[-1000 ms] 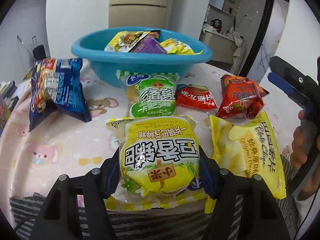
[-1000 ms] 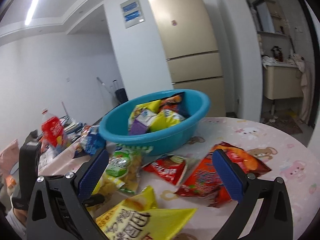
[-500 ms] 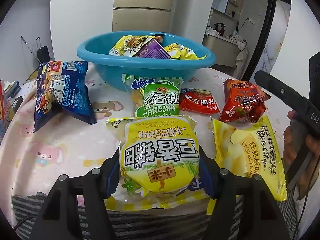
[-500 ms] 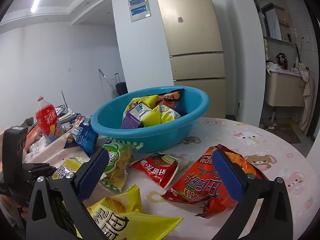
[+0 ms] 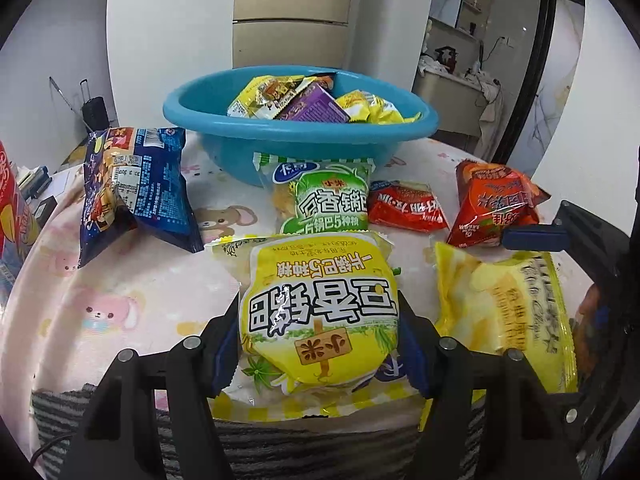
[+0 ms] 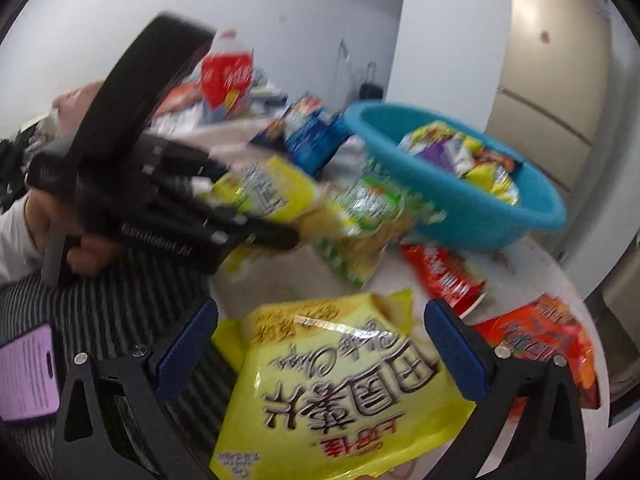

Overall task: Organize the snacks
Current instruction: 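Grasp the yellow Original Flavour chip bag with the right tool while the left tool holds the bread bag, then lift the chip bag with the right tool while the left tool lifts the yellow bread bag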

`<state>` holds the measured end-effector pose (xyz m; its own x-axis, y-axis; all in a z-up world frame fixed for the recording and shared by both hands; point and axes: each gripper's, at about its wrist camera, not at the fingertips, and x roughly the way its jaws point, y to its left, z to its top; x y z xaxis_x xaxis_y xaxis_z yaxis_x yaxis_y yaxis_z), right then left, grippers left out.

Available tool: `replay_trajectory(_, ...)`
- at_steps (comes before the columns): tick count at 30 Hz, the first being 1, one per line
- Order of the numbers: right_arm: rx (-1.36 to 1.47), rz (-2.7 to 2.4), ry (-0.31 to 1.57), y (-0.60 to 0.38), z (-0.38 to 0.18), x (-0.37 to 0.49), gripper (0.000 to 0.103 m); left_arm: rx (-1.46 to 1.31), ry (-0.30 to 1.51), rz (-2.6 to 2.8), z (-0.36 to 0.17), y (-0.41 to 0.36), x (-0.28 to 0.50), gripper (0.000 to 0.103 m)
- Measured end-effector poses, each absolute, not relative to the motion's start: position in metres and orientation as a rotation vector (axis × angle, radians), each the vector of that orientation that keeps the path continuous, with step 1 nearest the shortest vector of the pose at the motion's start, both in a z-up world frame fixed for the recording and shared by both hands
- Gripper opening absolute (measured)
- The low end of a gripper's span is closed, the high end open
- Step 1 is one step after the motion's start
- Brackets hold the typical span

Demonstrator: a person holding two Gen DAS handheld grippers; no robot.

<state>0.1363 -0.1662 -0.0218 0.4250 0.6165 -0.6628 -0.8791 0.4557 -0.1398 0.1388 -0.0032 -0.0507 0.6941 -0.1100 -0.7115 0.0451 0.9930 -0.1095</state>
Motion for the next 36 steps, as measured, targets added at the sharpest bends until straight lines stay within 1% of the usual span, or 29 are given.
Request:
replay_trajectory(10,-0.619,0.931,0.699,-0.180,-0.043,0.146,0.103,0.029,0.768,-0.075,-0.046,-0.023,0.134,0.069)
replay_trajectory(13,-0.594,0.926,0.691,-0.186,-0.042,0.147,0.095,0.064,0.764,-0.079,-0.046,-0.029,0.134,0.069)
replay_trajectory(14,-0.580,0.929,0.680,-0.189,-0.040,0.146,0.090,0.062,0.766,-0.083,-0.047,-0.029,0.134,0.069)
replay_trajectory(15,-0.550,0.948,0.668,-0.193,-0.037,0.146,0.078,0.057,0.770,-0.083,-0.047,-0.028,0.135,0.069)
replay_trajectory(17,-0.509,0.994,0.635,-0.198,-0.033,0.143,0.078,0.023,0.777,-0.093,-0.048,-0.023,0.137,0.069)
replay_trajectory(25,-0.437,0.988,0.618,-0.206,-0.030,0.146,0.078,-0.006,0.765,-0.077,-0.046,-0.018,0.135,0.069)
replay_trajectory(29,-0.406,0.928,0.563,-0.217,-0.020,0.140,0.078,0.013,0.736,-0.069,-0.042,-0.020,0.130,0.069)
replay_trajectory(33,-0.284,0.916,0.494,-0.237,-0.003,0.140,0.078,0.060,0.704,-0.053,-0.037,-0.029,0.127,0.069)
replay_trajectory(36,-0.254,0.846,0.468,-0.245,0.000,0.144,0.078,0.096,0.689,-0.062,-0.037,-0.036,0.125,0.069)
